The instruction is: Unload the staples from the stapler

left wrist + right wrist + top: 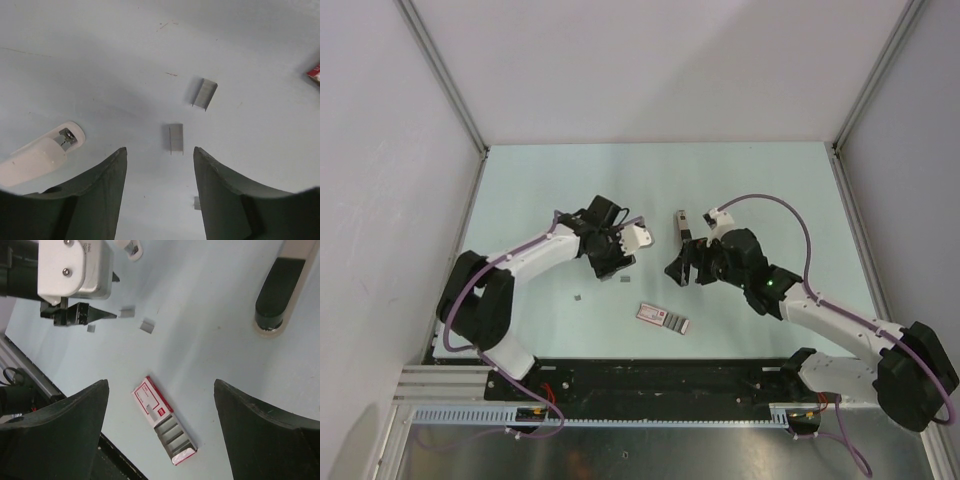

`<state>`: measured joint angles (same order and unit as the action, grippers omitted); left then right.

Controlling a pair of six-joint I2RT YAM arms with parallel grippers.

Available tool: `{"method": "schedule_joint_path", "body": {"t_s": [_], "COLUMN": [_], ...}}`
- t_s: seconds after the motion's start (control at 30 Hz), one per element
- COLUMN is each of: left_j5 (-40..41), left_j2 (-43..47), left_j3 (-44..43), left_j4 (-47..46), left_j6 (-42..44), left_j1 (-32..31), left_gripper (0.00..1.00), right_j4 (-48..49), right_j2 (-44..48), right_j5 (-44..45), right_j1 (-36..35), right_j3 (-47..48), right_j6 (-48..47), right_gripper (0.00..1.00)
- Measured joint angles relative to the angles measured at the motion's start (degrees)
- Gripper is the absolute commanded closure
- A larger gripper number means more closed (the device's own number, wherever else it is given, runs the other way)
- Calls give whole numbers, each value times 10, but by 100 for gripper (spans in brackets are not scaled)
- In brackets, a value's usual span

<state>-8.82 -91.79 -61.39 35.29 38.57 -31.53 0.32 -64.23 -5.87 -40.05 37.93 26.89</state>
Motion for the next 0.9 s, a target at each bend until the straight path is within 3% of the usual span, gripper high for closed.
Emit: {"method": "schedule_joint_path", "body": {"t_s": [0.3, 0.57, 0.73, 0.9], "left_j5": [13, 13, 18, 23], "left_j2": [-35, -45, -51, -54], "left_j3": [8, 27, 36, 40], "left_j4": [-14, -31, -39, -45], "left_j6": [5, 4, 4, 2], "left_j1": [0, 0, -3, -11], "left_gripper": [30, 30, 38, 54], "right_j4": [0, 3, 4, 8], "right_j2": [-1, -1, -1, -1], "right_j5": [1, 2, 1, 0], "right_j1": [-7, -7, -7, -6], "right_j3": [-17, -17, -17, -17], "right_j6": [0, 0, 0, 1], "right_gripper": [12, 12, 15, 18]}}
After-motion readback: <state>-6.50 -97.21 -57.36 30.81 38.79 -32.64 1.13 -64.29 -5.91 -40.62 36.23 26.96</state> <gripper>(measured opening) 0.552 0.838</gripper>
